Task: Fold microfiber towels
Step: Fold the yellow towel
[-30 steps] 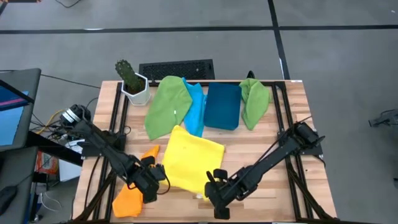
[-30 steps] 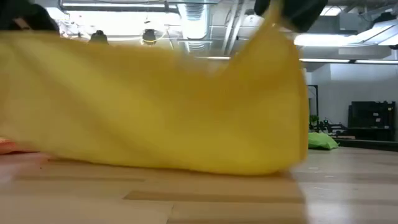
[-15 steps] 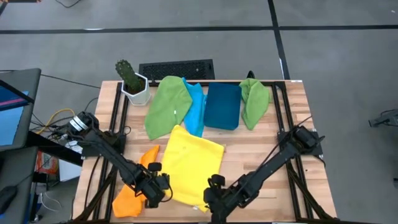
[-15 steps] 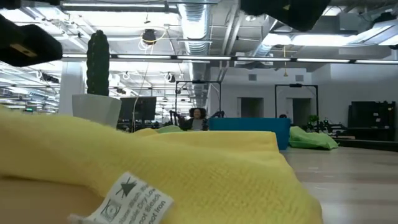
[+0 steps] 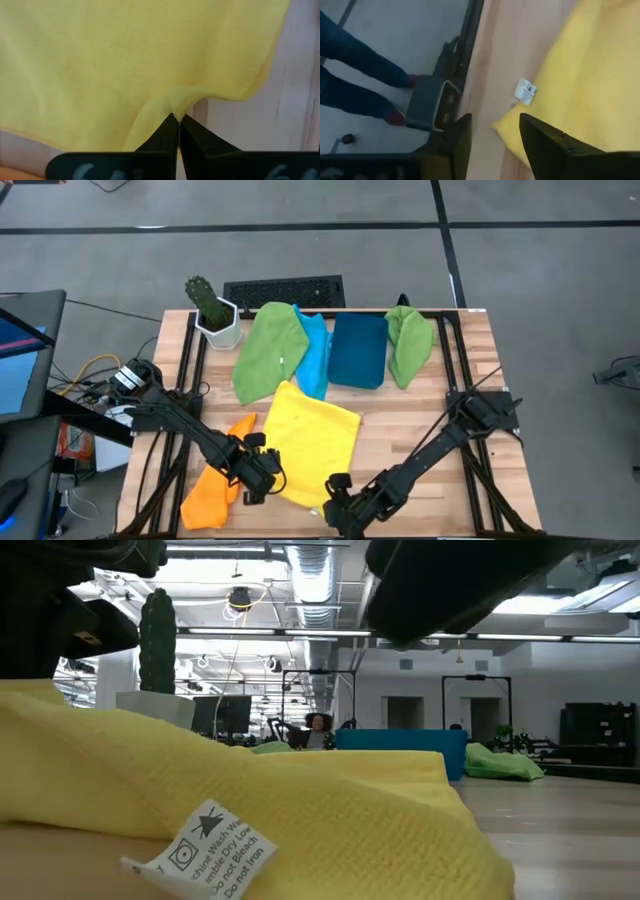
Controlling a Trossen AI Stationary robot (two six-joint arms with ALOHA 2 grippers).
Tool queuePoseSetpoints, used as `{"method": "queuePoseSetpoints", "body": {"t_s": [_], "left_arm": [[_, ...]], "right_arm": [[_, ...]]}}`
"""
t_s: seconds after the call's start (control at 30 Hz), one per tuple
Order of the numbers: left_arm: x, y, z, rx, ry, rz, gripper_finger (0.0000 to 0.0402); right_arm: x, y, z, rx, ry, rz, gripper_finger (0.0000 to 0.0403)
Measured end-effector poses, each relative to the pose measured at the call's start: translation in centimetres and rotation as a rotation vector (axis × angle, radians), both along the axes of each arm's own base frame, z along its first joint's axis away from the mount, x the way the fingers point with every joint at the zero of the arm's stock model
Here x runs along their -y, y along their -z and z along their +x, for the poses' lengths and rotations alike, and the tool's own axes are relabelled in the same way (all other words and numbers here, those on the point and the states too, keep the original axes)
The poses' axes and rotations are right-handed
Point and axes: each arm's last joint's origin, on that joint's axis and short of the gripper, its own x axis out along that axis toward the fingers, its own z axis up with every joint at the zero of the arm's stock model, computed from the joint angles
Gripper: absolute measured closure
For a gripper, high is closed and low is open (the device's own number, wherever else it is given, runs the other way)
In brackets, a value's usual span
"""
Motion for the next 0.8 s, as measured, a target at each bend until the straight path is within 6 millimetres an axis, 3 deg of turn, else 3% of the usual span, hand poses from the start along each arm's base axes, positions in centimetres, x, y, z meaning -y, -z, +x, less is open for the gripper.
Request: {"method": "queuePoseSetpoints", "body": {"t_s": [0.2, 0.57, 0.7, 0.8], "left_arm": [[-0.1, 0.0, 0.1, 0.004, -0.007, -0.004, 0.0401], [-0.2, 0.0, 0.2, 0.006, -0.034, -0.015, 0.0401], [-0.2, 0.0, 0.2, 0.007, -0.04, -0.018, 0.0401], [-0.2, 0.0, 0.3, 0.007, -0.041, -0.019, 0.0401]], "right_arm": [[-0.4, 1.9, 0.4, 0.014, -0.068, -0.048, 0.0196], [-0.8, 5.4, 1.0, -0.01, -0.036, -0.037, 0.0205], [-0.6, 5.4, 0.8, -0.032, -0.022, -0.055, 0.0223], [-0.5, 5.5, 0.8, -0.045, -0.015, -0.066, 0.0261]]}}
